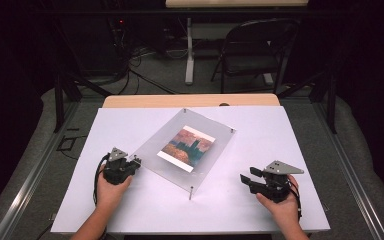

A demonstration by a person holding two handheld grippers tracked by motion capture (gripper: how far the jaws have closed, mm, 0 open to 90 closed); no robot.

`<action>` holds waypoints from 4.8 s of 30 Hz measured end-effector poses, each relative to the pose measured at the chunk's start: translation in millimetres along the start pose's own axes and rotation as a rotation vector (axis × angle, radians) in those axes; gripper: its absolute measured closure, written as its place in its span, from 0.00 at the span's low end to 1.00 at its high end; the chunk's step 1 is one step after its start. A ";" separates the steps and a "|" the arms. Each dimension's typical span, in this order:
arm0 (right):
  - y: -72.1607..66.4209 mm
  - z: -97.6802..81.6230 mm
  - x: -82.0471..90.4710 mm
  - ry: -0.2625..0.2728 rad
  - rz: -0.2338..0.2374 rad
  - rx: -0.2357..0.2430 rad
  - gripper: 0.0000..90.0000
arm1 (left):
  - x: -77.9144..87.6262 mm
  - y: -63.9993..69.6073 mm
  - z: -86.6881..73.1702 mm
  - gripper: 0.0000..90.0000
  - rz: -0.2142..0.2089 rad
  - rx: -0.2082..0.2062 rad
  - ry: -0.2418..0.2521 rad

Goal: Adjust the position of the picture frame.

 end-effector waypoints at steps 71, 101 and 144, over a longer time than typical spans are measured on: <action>-116.7 -8.3 -70.1 -0.149 0.411 0.128 0.92 | 52.5 39.7 5.4 0.94 -0.193 0.024 0.012; -71.5 4.1 -49.6 -0.089 0.284 0.031 0.95 | 74.0 74.6 0.7 0.95 -0.278 -0.006 0.028; -6.8 17.9 -82.8 -0.084 0.088 -0.020 0.95 | 15.5 75.7 20.4 0.95 -0.213 0.011 -0.012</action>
Point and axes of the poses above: each handheld gripper's, and its own axes: x roughly backward along the jaws, z roughly out of its top, y roughly to its right, the point moved 9 cm from there along -x, roughly forward along the jaws, and after that the axes turned 12 degrees about z, right-handed, at the moved point
